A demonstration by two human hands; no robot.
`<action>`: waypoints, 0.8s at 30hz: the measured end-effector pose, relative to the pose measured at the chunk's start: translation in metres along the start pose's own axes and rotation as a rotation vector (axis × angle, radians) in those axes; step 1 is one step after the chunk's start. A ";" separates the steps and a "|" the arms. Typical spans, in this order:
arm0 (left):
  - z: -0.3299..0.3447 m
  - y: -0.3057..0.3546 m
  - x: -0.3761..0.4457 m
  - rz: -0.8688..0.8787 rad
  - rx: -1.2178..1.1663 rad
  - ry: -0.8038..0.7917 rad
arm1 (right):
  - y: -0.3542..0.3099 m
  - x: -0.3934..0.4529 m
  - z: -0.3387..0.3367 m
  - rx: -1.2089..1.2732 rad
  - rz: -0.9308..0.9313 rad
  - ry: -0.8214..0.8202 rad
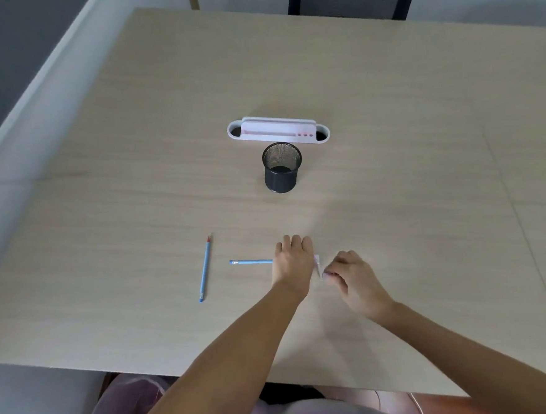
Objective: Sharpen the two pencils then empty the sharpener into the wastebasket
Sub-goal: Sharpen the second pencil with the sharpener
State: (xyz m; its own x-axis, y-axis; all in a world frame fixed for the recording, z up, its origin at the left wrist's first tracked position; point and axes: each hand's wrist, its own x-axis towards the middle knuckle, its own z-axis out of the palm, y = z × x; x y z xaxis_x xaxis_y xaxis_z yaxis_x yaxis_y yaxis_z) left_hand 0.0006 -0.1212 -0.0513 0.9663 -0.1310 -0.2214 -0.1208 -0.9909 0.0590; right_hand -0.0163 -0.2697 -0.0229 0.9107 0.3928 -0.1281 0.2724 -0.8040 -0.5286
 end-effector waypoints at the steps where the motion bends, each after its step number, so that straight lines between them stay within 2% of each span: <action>1: 0.001 0.000 0.000 0.002 -0.003 0.004 | -0.001 0.008 -0.008 -0.021 -0.039 0.020; 5: -0.001 -0.002 0.001 0.002 0.013 -0.004 | 0.002 0.051 -0.021 -0.113 -0.102 0.107; 8: -0.001 -0.001 0.001 -0.004 0.021 -0.007 | 0.008 0.068 -0.007 -0.217 -0.026 -0.025; 10: 0.000 0.000 0.002 -0.015 0.005 -0.015 | 0.004 0.059 0.005 -0.220 -0.038 -0.106; 13: -0.001 0.001 0.001 -0.028 0.020 -0.027 | -0.001 0.020 0.019 -0.220 -0.076 -0.055; 15: -0.001 0.001 0.001 -0.004 0.016 -0.017 | -0.001 -0.005 0.022 -0.064 0.004 -0.039; 17: -0.001 -0.001 0.001 0.010 0.022 0.025 | -0.001 -0.012 0.015 0.005 0.030 0.050; 22: -0.004 -0.002 -0.001 0.009 0.063 0.037 | -0.008 0.025 -0.018 -0.108 -0.106 0.126; 24: -0.003 -0.001 -0.001 0.011 0.061 0.048 | -0.001 0.050 -0.016 -0.170 -0.020 0.093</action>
State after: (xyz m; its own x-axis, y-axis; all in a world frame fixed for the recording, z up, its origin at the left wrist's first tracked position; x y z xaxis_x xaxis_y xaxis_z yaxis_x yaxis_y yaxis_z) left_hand 0.0009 -0.1196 -0.0483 0.9745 -0.1421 -0.1738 -0.1441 -0.9896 0.0013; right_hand 0.0339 -0.2566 -0.0153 0.9273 0.3725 -0.0365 0.3319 -0.8634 -0.3800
